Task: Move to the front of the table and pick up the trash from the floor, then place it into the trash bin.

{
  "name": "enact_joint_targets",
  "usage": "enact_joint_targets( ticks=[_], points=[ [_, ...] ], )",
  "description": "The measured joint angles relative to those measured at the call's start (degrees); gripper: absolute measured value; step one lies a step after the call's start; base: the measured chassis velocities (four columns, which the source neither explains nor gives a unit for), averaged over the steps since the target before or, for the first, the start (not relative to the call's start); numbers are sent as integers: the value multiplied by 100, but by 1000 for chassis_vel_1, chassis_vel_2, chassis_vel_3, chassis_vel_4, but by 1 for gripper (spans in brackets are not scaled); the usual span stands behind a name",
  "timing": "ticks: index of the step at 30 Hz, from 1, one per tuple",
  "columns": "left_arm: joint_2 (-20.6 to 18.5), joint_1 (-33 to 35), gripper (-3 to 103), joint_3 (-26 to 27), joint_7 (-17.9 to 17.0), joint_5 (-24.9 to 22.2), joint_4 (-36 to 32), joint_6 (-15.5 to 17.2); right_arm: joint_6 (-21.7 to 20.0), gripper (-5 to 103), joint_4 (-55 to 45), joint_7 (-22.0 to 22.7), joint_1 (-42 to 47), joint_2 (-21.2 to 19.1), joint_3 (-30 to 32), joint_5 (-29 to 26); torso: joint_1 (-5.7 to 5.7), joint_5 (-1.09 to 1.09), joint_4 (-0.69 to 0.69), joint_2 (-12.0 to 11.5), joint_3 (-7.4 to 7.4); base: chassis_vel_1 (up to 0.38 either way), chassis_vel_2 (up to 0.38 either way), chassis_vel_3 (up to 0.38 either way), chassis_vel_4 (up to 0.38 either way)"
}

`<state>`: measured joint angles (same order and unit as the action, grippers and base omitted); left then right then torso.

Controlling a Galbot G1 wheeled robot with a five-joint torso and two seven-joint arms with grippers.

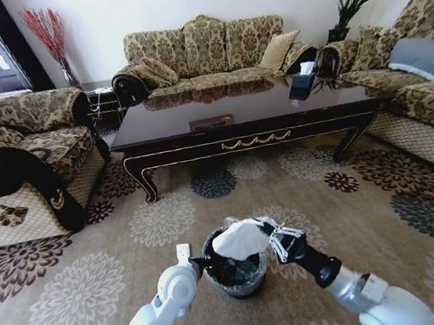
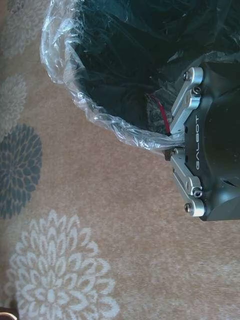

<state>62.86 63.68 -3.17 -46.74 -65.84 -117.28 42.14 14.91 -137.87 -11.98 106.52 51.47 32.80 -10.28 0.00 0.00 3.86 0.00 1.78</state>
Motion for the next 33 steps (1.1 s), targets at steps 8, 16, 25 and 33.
enact_joint_targets(
  ticks=[8,16,25,33],
  points=[
    [-30,168,0,70,2,27,-63,0,23,11,34,-46,41,25,-160,190,0,0,0,0,0,0,0,0,0],
    [-30,215,0,100,20,51,-71,0,42,43,98,-73,117,48,-257,349,0,-1,0,0,0,0,0,0,0],
    [-40,267,0,126,34,73,-97,0,70,75,217,-97,114,75,-373,472,0,0,0,0,0,0,0,0,0],
    [-38,338,0,151,47,94,-147,0,75,99,317,-78,46,91,-429,555,0,0,0,0,0,0,0,0,0]
  ],
)
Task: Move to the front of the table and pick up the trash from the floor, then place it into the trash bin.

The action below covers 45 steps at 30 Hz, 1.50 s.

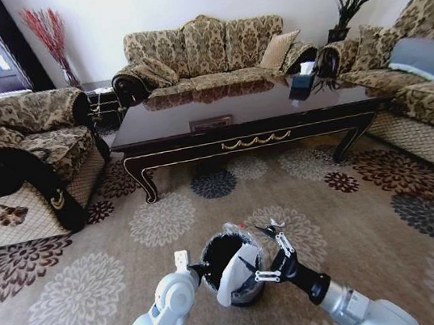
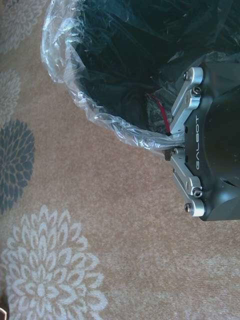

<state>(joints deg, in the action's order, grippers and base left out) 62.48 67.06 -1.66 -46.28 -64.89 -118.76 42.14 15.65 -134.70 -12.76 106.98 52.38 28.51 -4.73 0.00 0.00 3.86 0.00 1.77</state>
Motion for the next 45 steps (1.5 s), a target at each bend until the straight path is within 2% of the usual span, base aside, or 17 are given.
enact_joint_targets(
  ticks=[5,10,13,14,18,22,33,45],
  points=[
    [12,25,0,-43,3,21,-16,0,-16,100,59,128,-70,1,-7,97,0,0,0,0,0,0,0,0,0],
    [21,83,0,-89,19,62,-66,0,-17,100,218,318,-224,20,28,573,0,0,0,0,0,0,0,0,0],
    [22,125,0,-76,45,63,-128,0,277,100,543,371,-396,73,95,1560,0,0,0,0,0,0,0,0,0],
    [22,125,0,-76,45,63,-128,0,277,100,543,371,-396,73,95,1560,0,0,0,0,0,0,0,0,0],
    [2,181,0,28,80,61,-195,0,614,100,863,375,-505,139,132,2283,0,0,0,0,0,0,0,0,0],
    [-31,228,0,138,103,21,-262,0,885,100,1135,371,-590,151,192,2606,0,0,0,0,0,0,0,0,0],
    [-186,325,0,584,128,-245,-462,0,1383,100,1613,393,-707,196,281,3134,0,0,0,0,0,0,0,0,0],
    [-242,477,0,972,231,-299,-383,-5,1428,100,1636,504,-743,193,348,2966,0,-1,-1,0,0,0,0,0,0]
  ],
)
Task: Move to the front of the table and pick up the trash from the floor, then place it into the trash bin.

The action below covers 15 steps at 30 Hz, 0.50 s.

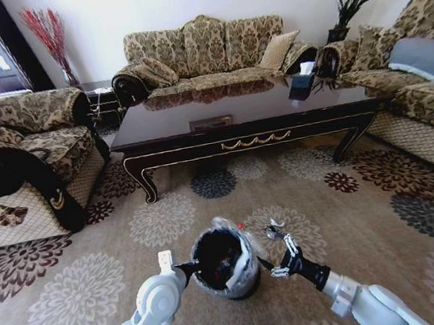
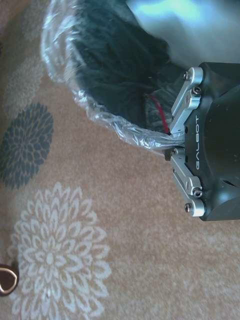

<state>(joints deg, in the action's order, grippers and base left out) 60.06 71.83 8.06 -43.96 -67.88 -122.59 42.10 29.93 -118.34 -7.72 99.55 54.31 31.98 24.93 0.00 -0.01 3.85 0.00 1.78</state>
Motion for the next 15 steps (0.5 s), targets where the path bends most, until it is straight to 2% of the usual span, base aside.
enact_joint_targets(
  ticks=[8,11,13,14,15],
  points=[
    [-71,94,0,359,67,-77,-2,-1,-120,100,107,107,-129,27,-23,-294,0,0,2,0,0,0,0,0,0],
    [-184,213,0,708,118,-101,48,2,-500,100,341,232,-380,47,-149,-1214,0,0,0,0,0,0,0,0,0],
    [-198,223,0,753,120,-113,52,2,-563,100,382,257,-425,50,-174,-1375,0,0,0,0,0,0,0,0,0],
    [-247,256,0,955,125,-175,69,3,-846,100,587,414,-648,72,-302,-2121,0,1,0,0,0,0,0,0,0],
    [-266,271,0,1066,133,-211,82,3,-1002,100,702,508,-770,89,-374,-2486,0,1,0,0,0,0,0,0,0]
  ],
)
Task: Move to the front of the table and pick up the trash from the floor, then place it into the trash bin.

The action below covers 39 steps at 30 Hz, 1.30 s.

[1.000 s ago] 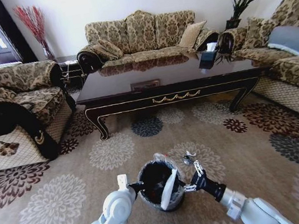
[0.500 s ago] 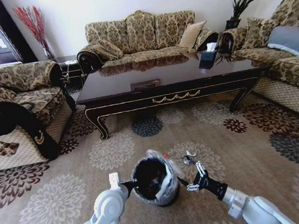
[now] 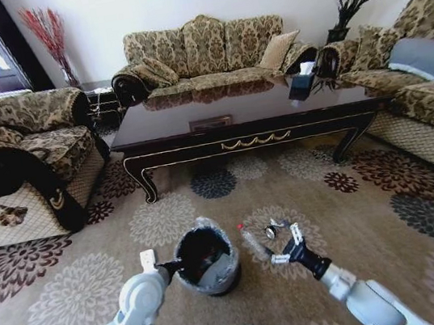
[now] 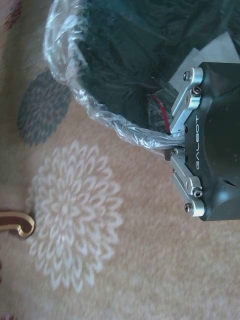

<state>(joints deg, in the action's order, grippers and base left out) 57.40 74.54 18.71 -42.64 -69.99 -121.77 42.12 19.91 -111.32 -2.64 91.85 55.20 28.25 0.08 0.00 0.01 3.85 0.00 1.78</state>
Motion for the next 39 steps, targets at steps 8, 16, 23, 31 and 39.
enact_joint_targets(
  ticks=[8,16,23,31,39],
  points=[
    [-40,21,0,427,24,-208,169,1,-466,100,709,156,-514,173,-177,-1257,0,-1,0,0,0,0,0,0,0],
    [-59,210,0,569,10,-266,173,2,-474,100,1703,-80,-956,253,-329,-1943,0,-1,2,0,0,0,0,0,0],
    [-119,545,0,793,4,-308,71,2,-501,100,2773,-237,-1624,543,-806,-2490,0,1,1,0,0,0,0,0,0],
    [-85,794,0,942,-13,-314,-111,2,-608,100,3663,-405,-2474,941,-1172,-2912,0,-1,0,0,0,0,0,0,0],
    [-70,864,0,981,-19,-315,-202,2,-637,100,4655,-462,-3064,1258,-1339,-2990,0,-1,1,0,0,0,0,0,0]
  ],
)
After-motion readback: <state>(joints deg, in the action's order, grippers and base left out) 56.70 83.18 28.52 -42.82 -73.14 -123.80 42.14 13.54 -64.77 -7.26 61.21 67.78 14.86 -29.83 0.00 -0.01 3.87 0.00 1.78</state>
